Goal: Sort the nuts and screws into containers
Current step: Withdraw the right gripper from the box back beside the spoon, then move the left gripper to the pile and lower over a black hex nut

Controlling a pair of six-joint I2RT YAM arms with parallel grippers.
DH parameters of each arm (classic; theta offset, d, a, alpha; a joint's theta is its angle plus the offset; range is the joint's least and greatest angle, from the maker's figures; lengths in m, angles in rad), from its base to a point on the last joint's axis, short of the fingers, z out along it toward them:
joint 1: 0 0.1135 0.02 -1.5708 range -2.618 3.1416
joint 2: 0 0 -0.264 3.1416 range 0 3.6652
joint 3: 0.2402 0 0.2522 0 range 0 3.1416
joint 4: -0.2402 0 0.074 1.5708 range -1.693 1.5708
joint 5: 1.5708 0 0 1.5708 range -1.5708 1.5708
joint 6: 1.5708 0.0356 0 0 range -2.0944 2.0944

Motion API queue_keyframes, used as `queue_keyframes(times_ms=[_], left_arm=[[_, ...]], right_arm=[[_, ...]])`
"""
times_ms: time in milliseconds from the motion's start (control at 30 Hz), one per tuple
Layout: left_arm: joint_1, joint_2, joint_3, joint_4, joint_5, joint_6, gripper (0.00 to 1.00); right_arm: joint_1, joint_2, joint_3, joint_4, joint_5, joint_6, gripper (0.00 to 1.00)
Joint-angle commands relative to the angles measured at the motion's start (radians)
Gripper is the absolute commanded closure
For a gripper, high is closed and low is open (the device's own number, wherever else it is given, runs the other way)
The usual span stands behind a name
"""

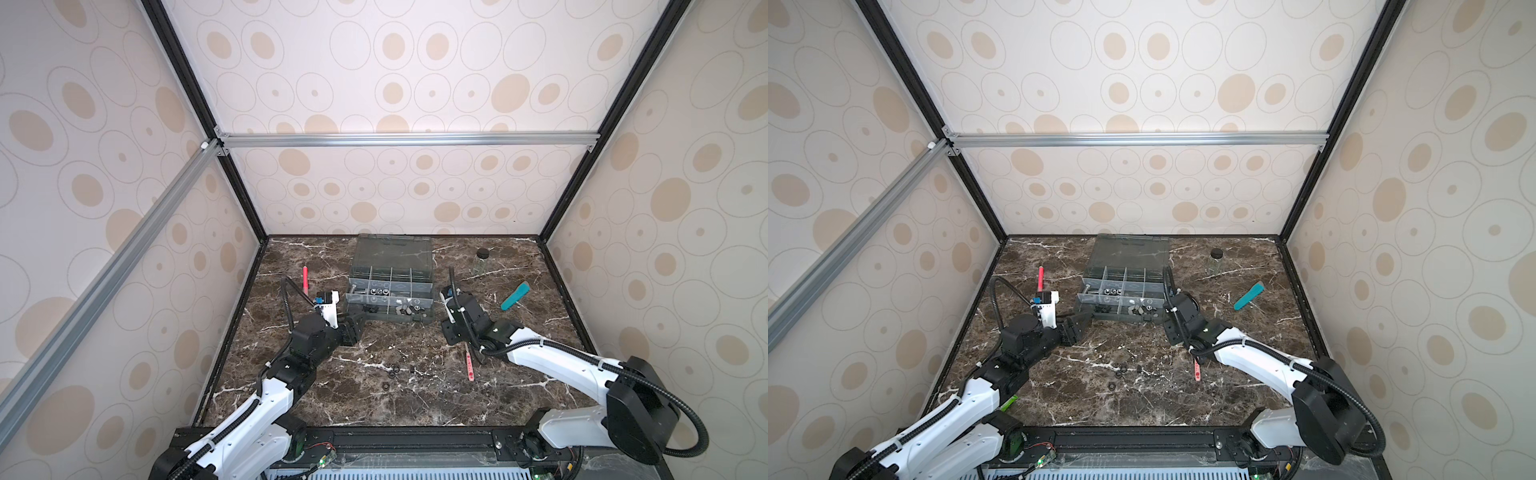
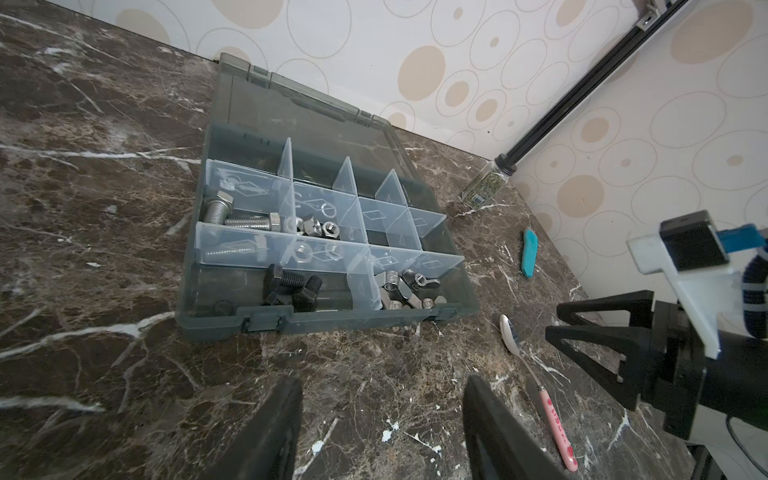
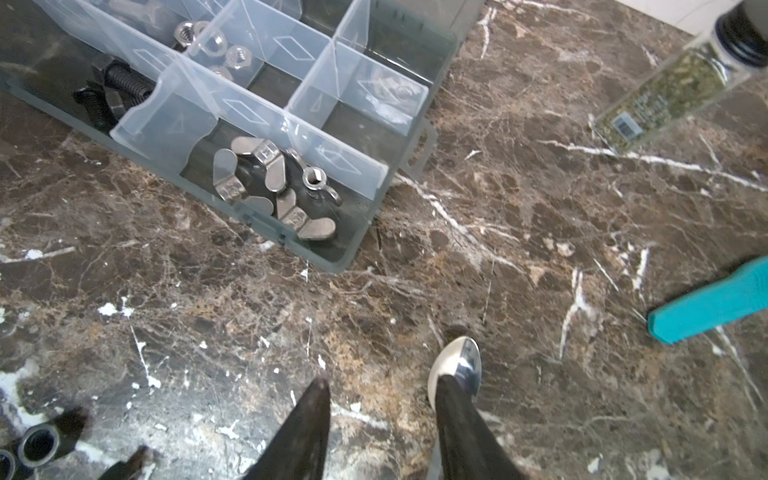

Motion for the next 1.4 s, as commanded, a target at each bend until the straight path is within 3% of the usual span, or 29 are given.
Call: queue_keyframes(times_ms=[0, 500, 700, 900, 1367], left_arm=[[-0.008, 0.013, 0.016, 0.051, 0.024, -0.024, 0.39], [-0.059, 0.046, 0.017, 0.037, 0.021, -0.01, 0.41], [-0.145, 0.1, 0.055, -0.019, -0.021, 0.016, 0.42], [-0.26, 0.245, 0.15, -0.1, -0.064, 0.062, 0.44], [-0.478, 0.688, 0.515, -0.47, -0.085, 0.156, 0.5]], right_arm=[[-0.003, -0.063, -0.063, 0.015, 0.039, 0.111, 0.54], [-0.003, -0.106, -0.102, 0.008, 0.056, 0.149, 0.54], [-0.004, -0.101, -0.102, 0.007, 0.05, 0.157, 0.54], [-0.004, -0.112, -0.11, 0.004, 0.054, 0.163, 0.54], [-0.003, -0.119, -0.121, -0.01, 0.053, 0.171, 0.54]])
